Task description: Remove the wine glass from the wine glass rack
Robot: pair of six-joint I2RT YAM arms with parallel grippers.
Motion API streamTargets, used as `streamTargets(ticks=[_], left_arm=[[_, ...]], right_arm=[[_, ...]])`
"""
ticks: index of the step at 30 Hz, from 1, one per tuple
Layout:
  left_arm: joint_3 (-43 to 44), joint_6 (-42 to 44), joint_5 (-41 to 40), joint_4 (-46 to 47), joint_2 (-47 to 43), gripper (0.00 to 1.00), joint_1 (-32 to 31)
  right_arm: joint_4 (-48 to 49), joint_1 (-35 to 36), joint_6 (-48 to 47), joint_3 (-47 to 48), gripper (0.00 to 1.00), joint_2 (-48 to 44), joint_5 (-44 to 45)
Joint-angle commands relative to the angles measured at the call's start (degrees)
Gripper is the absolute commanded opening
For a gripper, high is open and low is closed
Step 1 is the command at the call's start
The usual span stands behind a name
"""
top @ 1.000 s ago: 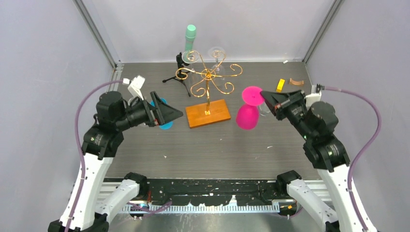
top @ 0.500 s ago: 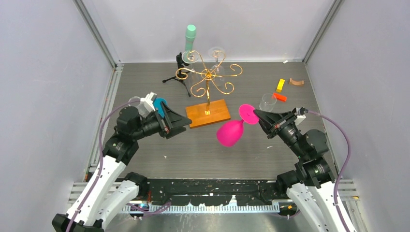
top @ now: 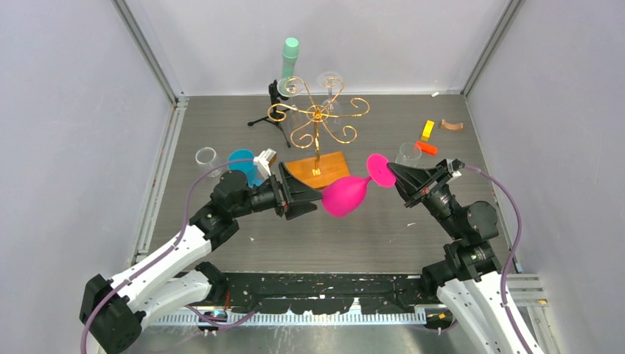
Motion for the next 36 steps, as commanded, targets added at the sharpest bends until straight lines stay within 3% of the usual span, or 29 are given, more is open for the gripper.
streamTargets(ticks=[1, 12, 17, 21, 24, 25, 28, 31, 36], left_arm=[[1.0, -3.6, -3.5, 12.4, 1.7, 0.81, -3.6], [0.5, -11.1, -5.7, 31.3, 7.0, 0.53, -10.7], [-0.1, -11.6, -7.6, 37.6, 6.3, 0.3, -12.7], [-0.5, -11.0, -8.5, 38.8, 5.3, 0.01, -13.6], [-1.1, -10.3, -9.1, 38.7, 4.3, 0.0, -13.7], [-1.3, -9.8, -9.2, 38.7, 3.8, 0.0, -13.7], [-1.9, -8.2, -10.2, 37.7, 2.1, 0.0, -13.7], [-0.4, -3.1, -10.2, 28.4, -0.9, 0.0, -13.7], [8.1, 15.8, -13.5, -5.5, -7.5, 0.0, -13.7]], right_arm=[[7.0, 0.3, 1.9, -0.6, 0.0, -0.1, -1.9], [7.3, 0.3, 3.7, -3.4, 0.0, -3.3, -2.4], [3.8, 0.3, 3.6, -4.4, 0.0, -7.2, -0.2], [0.9, 0.3, 3.1, -5.7, 0.0, -8.6, 0.5], [-0.3, 0.3, 2.3, -6.0, 0.01, -8.7, 0.5], [-1.0, 0.3, 1.5, -5.9, 0.05, -8.7, 0.4], [-4.2, 0.3, -1.3, -4.9, 0.38, -8.7, 0.8], [-11.7, 0.3, -5.7, -3.1, 0.63, -9.6, 2.9], [-26.4, 0.3, -14.7, 2.0, 0.69, -12.9, 12.5]])
